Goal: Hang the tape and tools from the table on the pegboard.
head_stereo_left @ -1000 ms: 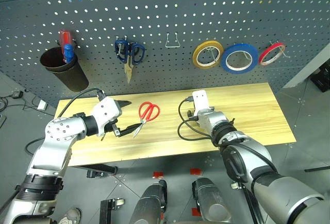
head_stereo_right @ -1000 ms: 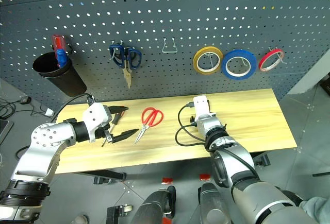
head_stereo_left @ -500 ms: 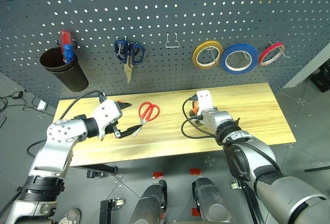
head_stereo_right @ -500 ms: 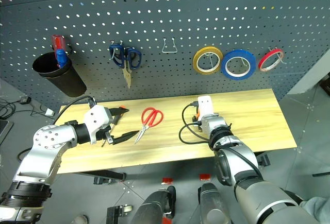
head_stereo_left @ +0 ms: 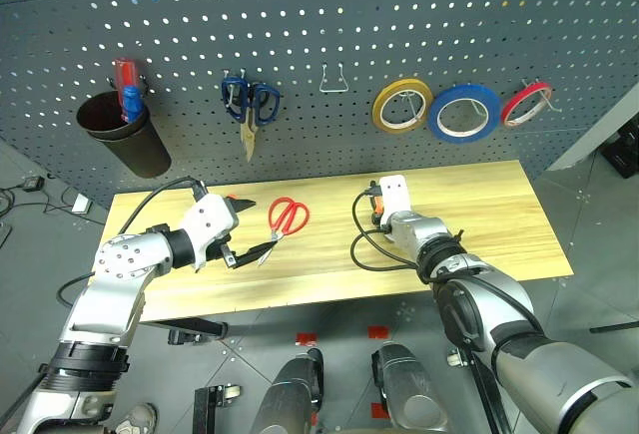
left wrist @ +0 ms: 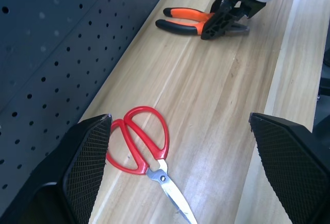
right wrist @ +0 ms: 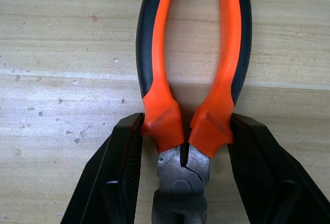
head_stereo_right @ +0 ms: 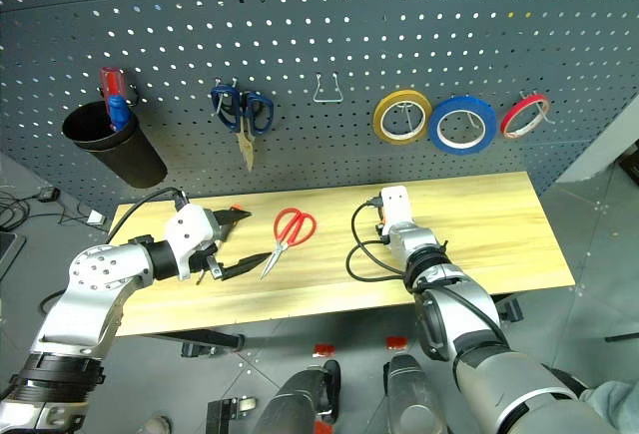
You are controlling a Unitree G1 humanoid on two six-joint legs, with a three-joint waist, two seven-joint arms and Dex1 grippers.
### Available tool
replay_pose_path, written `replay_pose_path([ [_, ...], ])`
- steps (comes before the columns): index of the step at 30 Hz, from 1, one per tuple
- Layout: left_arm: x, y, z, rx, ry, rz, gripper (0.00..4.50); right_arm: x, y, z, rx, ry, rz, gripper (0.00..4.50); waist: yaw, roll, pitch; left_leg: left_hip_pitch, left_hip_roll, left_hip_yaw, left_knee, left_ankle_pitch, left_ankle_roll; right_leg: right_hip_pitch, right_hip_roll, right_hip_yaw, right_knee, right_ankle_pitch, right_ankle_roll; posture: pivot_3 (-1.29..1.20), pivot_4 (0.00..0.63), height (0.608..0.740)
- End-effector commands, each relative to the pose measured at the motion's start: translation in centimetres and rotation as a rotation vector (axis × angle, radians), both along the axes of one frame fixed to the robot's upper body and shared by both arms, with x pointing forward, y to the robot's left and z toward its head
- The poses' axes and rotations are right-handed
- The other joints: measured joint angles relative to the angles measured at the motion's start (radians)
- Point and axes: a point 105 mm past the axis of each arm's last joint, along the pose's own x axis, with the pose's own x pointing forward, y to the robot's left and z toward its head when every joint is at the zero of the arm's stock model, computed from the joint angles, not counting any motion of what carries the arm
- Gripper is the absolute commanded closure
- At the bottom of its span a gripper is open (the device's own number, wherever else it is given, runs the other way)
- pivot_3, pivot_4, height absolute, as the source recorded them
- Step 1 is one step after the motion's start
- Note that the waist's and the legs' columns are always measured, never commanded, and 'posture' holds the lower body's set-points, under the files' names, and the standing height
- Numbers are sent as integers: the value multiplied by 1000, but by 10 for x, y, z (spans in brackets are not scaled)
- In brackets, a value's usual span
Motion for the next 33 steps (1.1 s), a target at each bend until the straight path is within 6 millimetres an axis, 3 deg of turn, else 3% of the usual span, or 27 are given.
replay_pose_path([
  [1, -4, -1, 13, -59, -39, 22, 0, 4, -7, 11, 5, -30, 49, 2366, 1, 0, 0, 0, 0, 0, 0, 0, 0, 0, 0, 0, 0, 0, 0, -154, 282, 740],
  [4, -9, -3, 11, -80, -28, 29, 0, -3, -14, 20, 0, -57, 99, 2366, 2, 0, 0, -2, 0, 0, 0, 0, 0, 0, 0, 0, 0, 0, 0, -161, 282, 740],
  [10, -16, -8, 15, -194, -23, 93, 0, -48, -31, 52, 17, -159, 144, 2366, 2, 0, 0, -14, 0, 0, 1, 2, -4, -11, 0, 0, 0, 0, 0, -179, 274, 740],
  [14, -25, -5, 14, -258, -18, 162, 0, -92, -18, 78, 76, -283, 187, 2366, -2, 0, 0, -17, 1, 1, 0, 2, -4, -16, 1, 1, 1, 0, 0, -193, 265, 740],
  [18, -28, 2, 19, -324, -25, 238, 0, -102, -9, 98, 159, -367, 149, 2366, -1, 0, 0, -16, 3, 1, 0, 2, -5, -16, 2, 1, 2, 0, 0, -200, 254, 740],
  [23, -30, 5, 28, -387, -52, 294, 0, -101, -7, 155, 156, -670, 168, 2366, 11, -1, -1, -15, 2, 0, 3, 2, -5, -18, 2, -1, 2, 4, -1, -198, 240, 740],
  [27, -31, 4, 40, -425, -74, 313, 0, -114, 6, 214, 75, -978, 258, 2366, 16, -1, -1, -15, 2, 1, 3, 3, -6, -17, 2, -1, 0, 6, 1, -195, 236, 740],
  [33, -33, 1, 60, -472, -88, 312, 0, -117, 31, 269, 61, -1233, 306, 2366, 3, -2, -2, -15, 4, 1, 2, 4, -9, -16, 4, -1, 2, 6, 0, -180, 232, 740],
])
